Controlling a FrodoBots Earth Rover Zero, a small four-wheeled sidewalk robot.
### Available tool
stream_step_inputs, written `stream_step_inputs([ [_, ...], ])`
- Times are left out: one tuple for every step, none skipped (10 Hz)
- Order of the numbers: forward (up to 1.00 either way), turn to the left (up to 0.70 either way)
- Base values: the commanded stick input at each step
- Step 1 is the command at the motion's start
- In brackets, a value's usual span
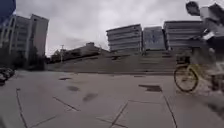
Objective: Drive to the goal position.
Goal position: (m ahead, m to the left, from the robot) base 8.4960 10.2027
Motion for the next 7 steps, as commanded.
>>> stream_step_inputs([
  [0.70,0.00],
  [0.70,0.00],
  [0.70,0.00],
  [0.70,0.00],
  [0.70,0.00],
  [0.70,0.00],
  [0.70,0.00],
])
